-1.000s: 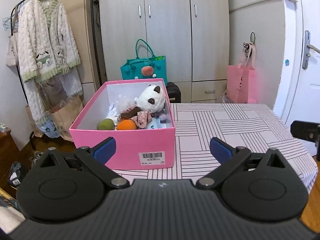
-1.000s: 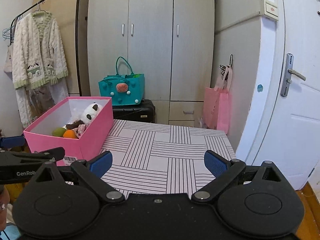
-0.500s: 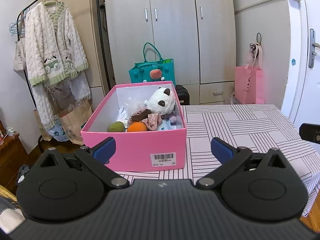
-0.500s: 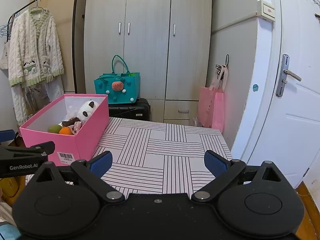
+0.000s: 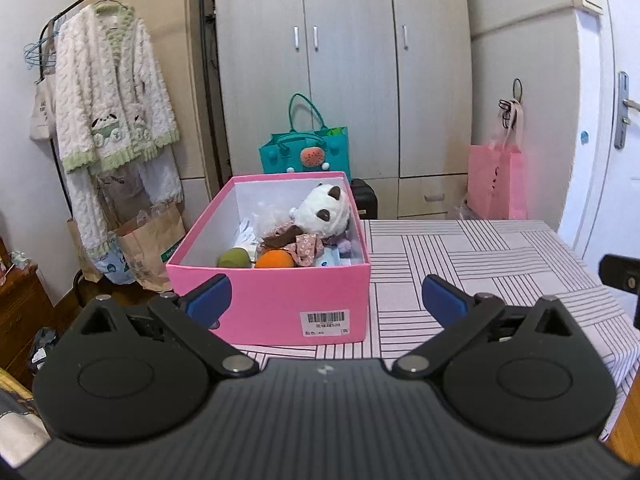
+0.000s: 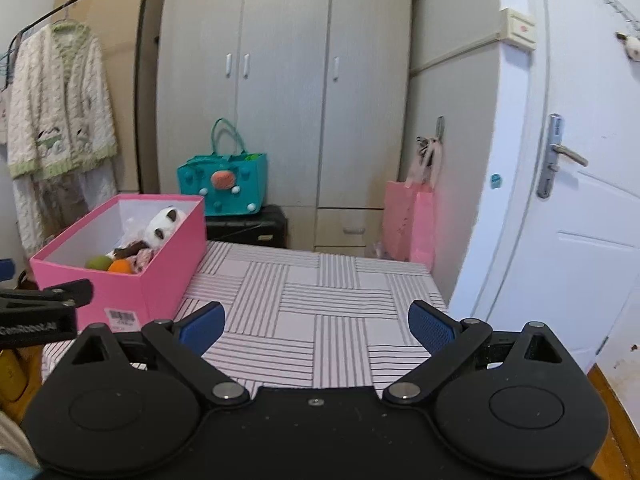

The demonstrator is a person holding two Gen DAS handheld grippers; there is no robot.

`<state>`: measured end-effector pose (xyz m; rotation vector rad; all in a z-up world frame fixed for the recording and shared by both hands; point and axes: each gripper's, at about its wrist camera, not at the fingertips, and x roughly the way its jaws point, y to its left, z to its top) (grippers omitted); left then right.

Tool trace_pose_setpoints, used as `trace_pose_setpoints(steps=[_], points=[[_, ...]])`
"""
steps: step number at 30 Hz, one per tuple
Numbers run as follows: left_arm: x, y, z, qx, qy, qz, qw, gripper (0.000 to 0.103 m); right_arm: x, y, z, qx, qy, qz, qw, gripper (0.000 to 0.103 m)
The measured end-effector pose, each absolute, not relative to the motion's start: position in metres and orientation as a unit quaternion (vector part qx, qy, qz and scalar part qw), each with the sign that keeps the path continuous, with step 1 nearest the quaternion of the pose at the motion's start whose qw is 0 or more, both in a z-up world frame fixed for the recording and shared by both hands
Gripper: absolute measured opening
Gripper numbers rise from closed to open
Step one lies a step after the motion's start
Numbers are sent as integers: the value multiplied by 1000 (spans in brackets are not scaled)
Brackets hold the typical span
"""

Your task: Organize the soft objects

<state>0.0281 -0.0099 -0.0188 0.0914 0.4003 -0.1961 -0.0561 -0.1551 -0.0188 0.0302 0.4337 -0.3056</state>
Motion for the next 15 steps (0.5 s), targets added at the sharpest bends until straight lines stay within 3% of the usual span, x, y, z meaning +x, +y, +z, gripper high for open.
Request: trace_pose_setpoints(steps=[15], points=[[24,-4,-15,49,176,-80,980,103,-60,-155,-22,20,215,-149,965,100]])
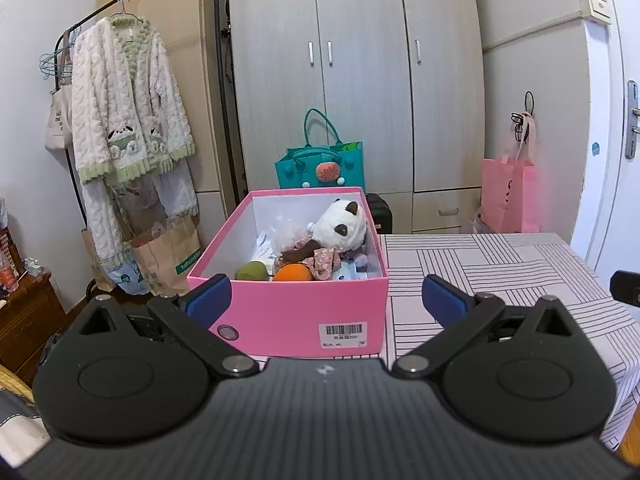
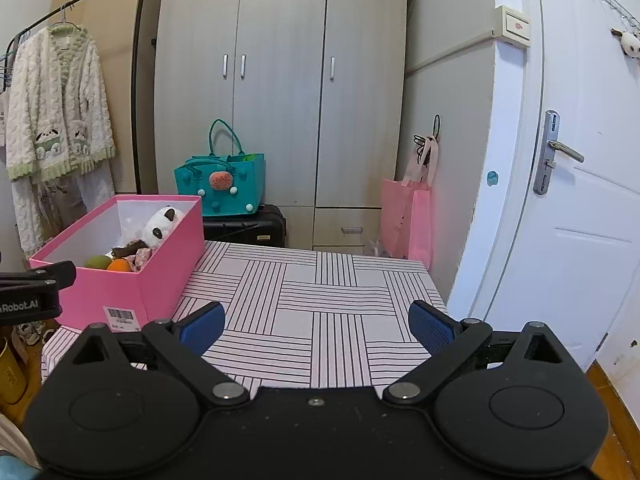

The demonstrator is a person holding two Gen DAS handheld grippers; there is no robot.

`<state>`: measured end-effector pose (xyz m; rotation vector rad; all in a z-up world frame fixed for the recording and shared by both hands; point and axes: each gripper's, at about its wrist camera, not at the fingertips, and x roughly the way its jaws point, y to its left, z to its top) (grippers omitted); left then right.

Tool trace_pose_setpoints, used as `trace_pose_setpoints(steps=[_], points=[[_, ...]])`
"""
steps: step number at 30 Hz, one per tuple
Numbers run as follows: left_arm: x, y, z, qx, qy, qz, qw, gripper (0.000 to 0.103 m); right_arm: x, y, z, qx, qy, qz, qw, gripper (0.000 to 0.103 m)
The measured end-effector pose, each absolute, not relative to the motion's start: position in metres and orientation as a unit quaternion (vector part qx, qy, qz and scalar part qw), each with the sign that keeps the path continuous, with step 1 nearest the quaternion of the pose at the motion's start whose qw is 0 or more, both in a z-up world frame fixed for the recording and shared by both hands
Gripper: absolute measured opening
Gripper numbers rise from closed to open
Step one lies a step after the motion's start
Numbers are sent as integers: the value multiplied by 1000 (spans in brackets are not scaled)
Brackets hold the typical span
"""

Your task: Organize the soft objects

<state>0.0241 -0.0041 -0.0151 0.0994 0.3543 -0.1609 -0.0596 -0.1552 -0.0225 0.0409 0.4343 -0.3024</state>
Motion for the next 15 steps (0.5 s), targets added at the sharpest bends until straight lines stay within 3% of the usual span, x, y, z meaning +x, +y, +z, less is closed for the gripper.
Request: trace_pose_setpoints(steps=[15], points=[[21,-13,-18,63,179,-87,978,103,-60,-159,-25,29,218,-150,964,100]])
